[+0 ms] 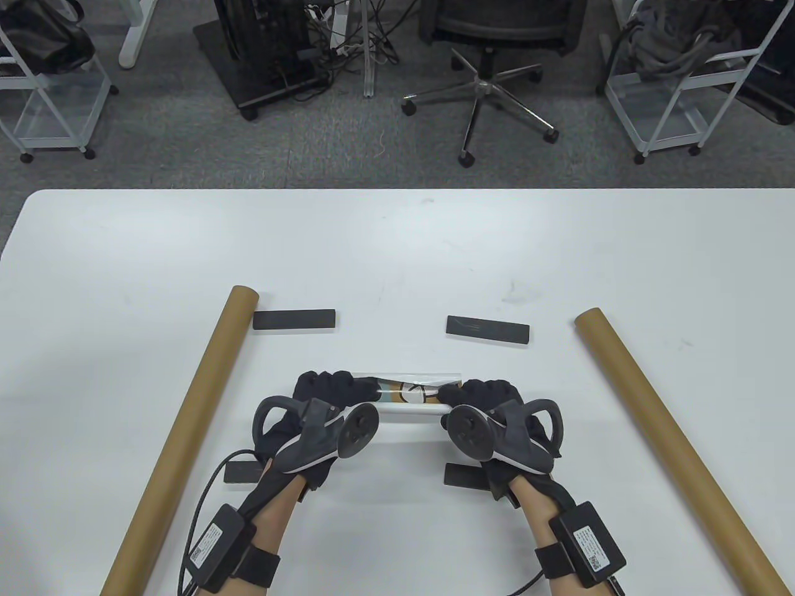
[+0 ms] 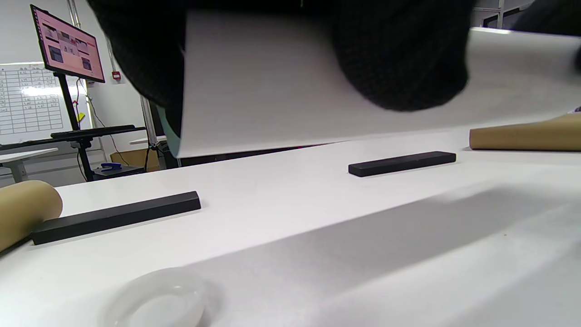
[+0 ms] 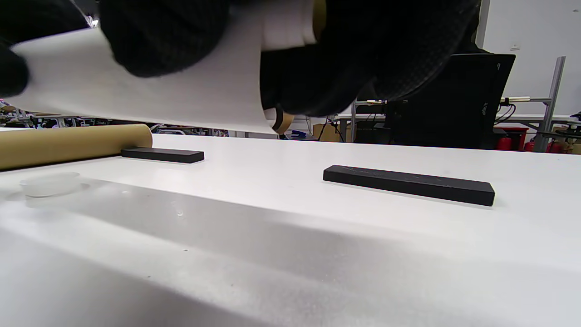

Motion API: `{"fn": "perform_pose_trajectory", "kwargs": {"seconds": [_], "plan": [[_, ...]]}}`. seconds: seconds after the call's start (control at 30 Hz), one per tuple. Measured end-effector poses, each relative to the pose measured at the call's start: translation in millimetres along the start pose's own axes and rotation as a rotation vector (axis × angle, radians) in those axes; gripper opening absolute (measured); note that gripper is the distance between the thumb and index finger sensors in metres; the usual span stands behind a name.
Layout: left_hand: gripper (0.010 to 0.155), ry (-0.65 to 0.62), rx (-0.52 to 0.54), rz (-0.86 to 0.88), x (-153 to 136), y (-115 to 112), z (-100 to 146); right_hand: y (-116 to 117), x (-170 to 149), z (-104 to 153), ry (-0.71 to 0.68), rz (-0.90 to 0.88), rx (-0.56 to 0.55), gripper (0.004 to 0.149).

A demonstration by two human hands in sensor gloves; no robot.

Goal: Roll up posters and store in mailing tubes

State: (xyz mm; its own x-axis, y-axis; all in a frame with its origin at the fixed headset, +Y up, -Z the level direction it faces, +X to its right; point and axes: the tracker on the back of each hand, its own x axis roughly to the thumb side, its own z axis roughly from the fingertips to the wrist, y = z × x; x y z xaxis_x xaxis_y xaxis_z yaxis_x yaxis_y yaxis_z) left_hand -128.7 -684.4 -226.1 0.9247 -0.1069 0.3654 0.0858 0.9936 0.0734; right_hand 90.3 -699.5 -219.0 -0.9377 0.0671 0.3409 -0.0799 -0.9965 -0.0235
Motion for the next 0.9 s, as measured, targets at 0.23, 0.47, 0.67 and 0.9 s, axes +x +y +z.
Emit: {"fn": "perform_pose_trajectory", "kwargs": {"seconds": [0.23,0.47,0.67,0.9], "plan": [[0.052,-0.005,-0.050,0.065,-3.0,-6.4,-5.2,4.7,-4.9,-7.4,-0.015,-0.065,0.051,0.058],[0.048,-0.006,-0.029,0.033,0.1,-7.1,-7.7,3.3,-6.1,-8.2,-0.022,-0.011,0.008,0.051],[0.046,-0.005,0.008,0.018,3.2,-3.5,-6.2,-2.9,-7.3,-5.1,-0.022,0.005,-0.050,0.050],[0.049,-0.008,0.000,-0.014,1.9,-1.1,-4.7,-2.3,-4.1,-3.5,-0.050,-0.007,-0.061,0.052]]}}
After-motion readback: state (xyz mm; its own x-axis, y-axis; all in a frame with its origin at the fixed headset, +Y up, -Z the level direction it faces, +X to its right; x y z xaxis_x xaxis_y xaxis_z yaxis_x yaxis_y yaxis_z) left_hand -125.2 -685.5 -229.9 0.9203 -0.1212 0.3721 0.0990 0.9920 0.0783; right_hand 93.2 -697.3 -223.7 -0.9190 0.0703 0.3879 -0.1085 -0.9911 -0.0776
